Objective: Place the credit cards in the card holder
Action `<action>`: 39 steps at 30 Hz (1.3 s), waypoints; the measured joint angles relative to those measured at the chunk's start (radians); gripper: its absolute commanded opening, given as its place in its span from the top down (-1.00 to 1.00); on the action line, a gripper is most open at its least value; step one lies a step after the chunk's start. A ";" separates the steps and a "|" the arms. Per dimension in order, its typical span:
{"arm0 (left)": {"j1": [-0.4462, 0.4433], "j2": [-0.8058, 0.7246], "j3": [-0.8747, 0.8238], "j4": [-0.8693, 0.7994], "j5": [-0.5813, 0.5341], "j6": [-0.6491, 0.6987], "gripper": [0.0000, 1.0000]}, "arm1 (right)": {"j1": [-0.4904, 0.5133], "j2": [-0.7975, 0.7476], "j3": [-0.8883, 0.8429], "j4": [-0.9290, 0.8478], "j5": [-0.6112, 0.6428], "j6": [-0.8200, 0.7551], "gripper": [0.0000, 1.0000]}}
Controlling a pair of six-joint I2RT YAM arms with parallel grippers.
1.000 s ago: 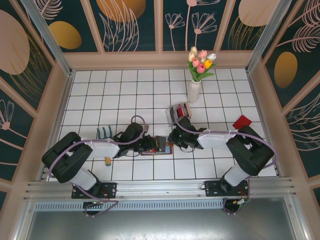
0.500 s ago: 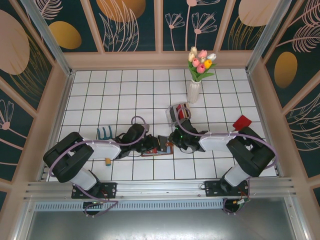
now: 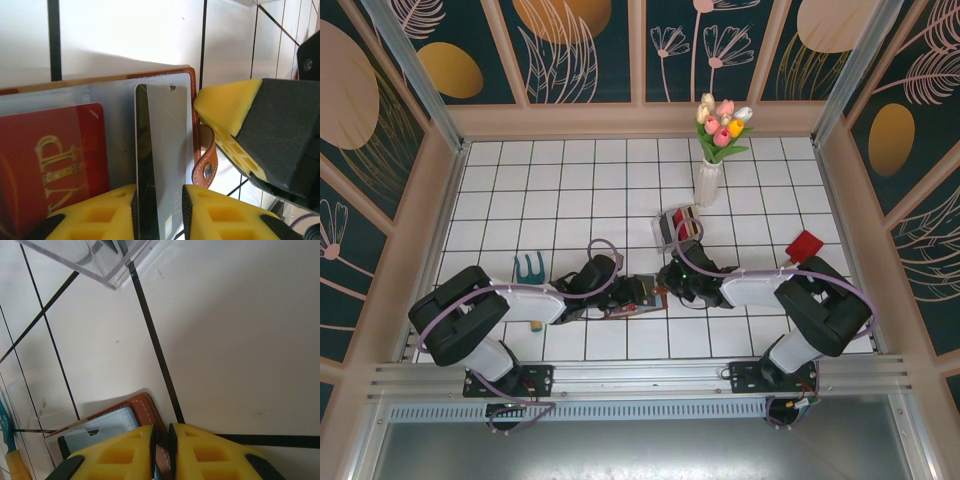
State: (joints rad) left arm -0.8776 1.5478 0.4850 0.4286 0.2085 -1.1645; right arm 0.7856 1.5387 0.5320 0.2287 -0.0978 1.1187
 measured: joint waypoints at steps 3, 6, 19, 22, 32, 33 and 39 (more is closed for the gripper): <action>-0.002 -0.035 -0.001 -0.047 -0.040 0.005 0.39 | 0.011 -0.009 -0.008 0.000 -0.002 0.004 0.61; -0.002 -0.061 -0.006 -0.076 -0.065 0.011 0.53 | 0.015 -0.011 -0.012 0.002 -0.005 0.006 0.61; -0.002 -0.063 -0.044 -0.063 -0.060 0.005 0.82 | 0.035 -0.006 -0.012 0.008 -0.007 0.006 0.65; -0.002 -0.063 -0.086 0.011 -0.058 -0.041 0.82 | 0.041 -0.004 -0.012 0.013 -0.006 0.013 0.68; -0.033 -0.063 -0.135 0.129 -0.081 -0.148 0.85 | 0.064 -0.006 -0.050 0.085 0.020 0.056 0.73; -0.039 -0.063 -0.136 0.132 -0.088 -0.153 0.84 | 0.065 -0.008 -0.054 0.092 0.023 0.061 0.73; -0.075 -0.062 -0.142 0.136 -0.122 -0.177 0.74 | 0.076 -0.018 -0.080 0.130 0.025 0.083 0.73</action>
State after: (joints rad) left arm -0.9524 1.4857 0.3431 0.5644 0.0864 -1.3411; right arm 0.8616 1.5211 0.4515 0.3584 -0.0731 1.2018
